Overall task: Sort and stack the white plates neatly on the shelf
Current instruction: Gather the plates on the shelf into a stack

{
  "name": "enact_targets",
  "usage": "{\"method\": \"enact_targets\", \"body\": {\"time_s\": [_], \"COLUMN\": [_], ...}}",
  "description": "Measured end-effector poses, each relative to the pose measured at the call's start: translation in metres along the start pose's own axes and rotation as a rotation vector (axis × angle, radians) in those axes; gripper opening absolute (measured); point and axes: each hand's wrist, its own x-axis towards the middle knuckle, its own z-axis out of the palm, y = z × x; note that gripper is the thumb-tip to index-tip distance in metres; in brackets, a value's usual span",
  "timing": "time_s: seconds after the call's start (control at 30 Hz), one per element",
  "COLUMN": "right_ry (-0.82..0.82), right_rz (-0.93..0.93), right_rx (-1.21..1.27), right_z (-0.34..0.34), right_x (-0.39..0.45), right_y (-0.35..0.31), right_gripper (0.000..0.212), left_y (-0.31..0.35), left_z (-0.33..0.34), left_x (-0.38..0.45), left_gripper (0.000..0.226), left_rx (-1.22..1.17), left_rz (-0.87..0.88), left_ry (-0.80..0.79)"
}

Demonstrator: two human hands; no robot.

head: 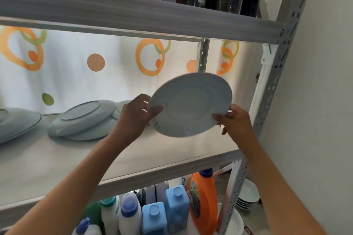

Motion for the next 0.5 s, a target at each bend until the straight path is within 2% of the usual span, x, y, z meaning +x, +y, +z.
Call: {"method": "enact_targets", "body": {"time_s": [0.07, 0.17, 0.27, 0.3, 0.37, 0.5], "right_ry": [-0.019, -0.002, -0.013, -0.041, -0.115, -0.167], "right_rz": [0.031, 0.062, 0.150, 0.186, 0.225, 0.227], "right_rx": [0.012, -0.030, -0.140, -0.157, -0.169, -0.265], "right_z": [-0.001, 0.000, -0.001, 0.000, 0.002, 0.006], "right_x": [-0.002, -0.006, -0.004, -0.004, -0.005, -0.004], "right_y": [0.003, 0.005, 0.015, 0.018, 0.021, 0.029], "right_gripper": [0.021, 0.011, 0.028, 0.026, 0.015, 0.014], "left_y": [0.003, 0.004, -0.005, -0.010, -0.020, -0.033], "left_z": [0.003, 0.010, 0.016, 0.018, 0.019, 0.021], "left_x": [-0.002, -0.005, -0.006, -0.007, -0.009, -0.013], "left_gripper": [0.024, 0.034, 0.028, 0.027, 0.025, 0.025], "left_rx": [-0.062, -0.009, -0.046, -0.014, 0.108, 0.369], "left_rz": [-0.053, -0.158, -0.334, -0.371, -0.376, -0.284], "left_ry": [-0.019, -0.086, -0.162, -0.195, -0.231, -0.259]}}
